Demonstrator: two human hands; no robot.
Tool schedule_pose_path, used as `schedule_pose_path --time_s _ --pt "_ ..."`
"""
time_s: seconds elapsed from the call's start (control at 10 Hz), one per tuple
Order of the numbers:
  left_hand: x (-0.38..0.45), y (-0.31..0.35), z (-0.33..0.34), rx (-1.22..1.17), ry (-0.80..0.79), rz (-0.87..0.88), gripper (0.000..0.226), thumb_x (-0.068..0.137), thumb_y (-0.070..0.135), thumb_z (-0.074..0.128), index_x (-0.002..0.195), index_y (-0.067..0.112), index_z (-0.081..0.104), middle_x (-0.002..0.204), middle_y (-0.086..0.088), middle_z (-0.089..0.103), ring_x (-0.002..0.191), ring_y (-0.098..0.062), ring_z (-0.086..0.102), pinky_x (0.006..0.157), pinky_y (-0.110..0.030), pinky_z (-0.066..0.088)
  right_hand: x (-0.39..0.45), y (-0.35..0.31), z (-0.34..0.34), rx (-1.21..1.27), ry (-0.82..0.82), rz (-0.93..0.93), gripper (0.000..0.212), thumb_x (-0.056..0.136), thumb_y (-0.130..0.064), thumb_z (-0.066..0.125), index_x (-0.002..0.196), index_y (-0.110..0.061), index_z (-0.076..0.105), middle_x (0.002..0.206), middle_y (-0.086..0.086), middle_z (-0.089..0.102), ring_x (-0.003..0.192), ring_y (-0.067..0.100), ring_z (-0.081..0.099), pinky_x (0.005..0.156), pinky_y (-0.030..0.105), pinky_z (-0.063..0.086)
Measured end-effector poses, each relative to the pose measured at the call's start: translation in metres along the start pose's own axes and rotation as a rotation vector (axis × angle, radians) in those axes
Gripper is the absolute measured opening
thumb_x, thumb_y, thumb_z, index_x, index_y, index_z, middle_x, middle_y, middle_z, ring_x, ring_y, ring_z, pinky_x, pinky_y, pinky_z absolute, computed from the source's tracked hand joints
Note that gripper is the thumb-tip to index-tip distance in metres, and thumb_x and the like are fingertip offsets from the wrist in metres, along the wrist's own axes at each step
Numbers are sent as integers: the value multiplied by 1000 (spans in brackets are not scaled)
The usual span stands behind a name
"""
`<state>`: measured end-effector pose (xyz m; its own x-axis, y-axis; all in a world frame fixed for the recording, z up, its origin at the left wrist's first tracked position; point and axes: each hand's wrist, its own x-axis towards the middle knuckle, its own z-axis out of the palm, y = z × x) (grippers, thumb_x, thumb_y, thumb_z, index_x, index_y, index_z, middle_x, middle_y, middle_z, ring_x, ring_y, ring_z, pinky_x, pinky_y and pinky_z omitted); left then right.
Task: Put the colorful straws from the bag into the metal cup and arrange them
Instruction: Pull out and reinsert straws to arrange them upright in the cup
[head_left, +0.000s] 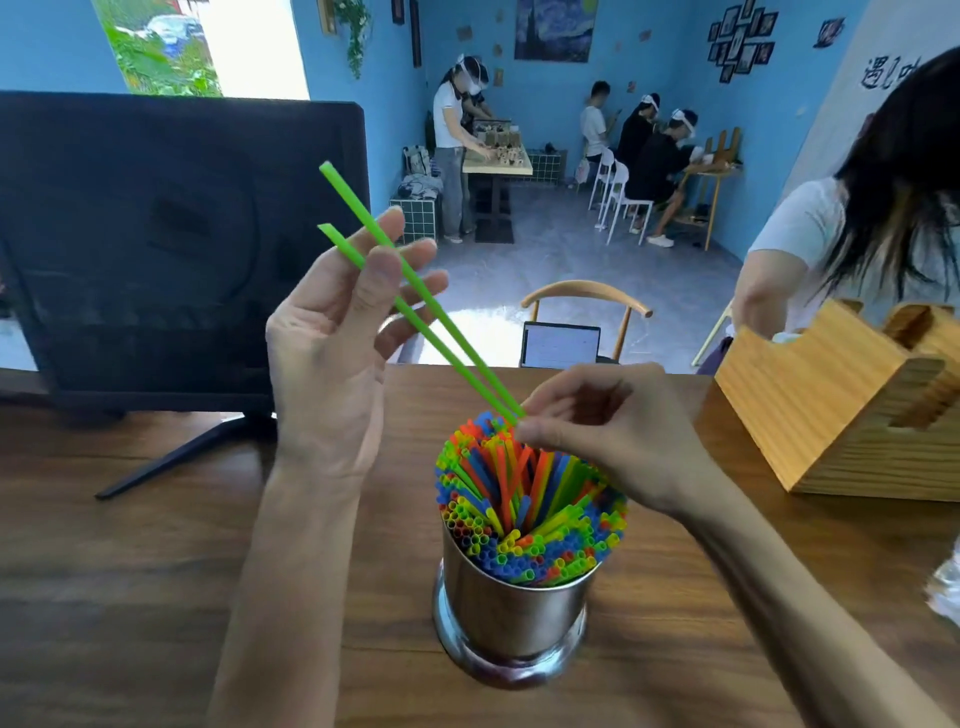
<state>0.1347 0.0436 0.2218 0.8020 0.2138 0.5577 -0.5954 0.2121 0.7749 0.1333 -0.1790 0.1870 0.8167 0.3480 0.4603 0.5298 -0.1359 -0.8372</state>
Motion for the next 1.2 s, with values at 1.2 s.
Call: schedule_pose_path --time_s 1.2 --pt "-38 -32 -5 754 -609 -105 30 79 39 80 106 53 75 110 23 73 118 -3 61 101 -41 52 42 25 -29 -379 -339 183 7 93 -29 76 94 -25 81 77 -7 74 69 9 65 61 21 50"
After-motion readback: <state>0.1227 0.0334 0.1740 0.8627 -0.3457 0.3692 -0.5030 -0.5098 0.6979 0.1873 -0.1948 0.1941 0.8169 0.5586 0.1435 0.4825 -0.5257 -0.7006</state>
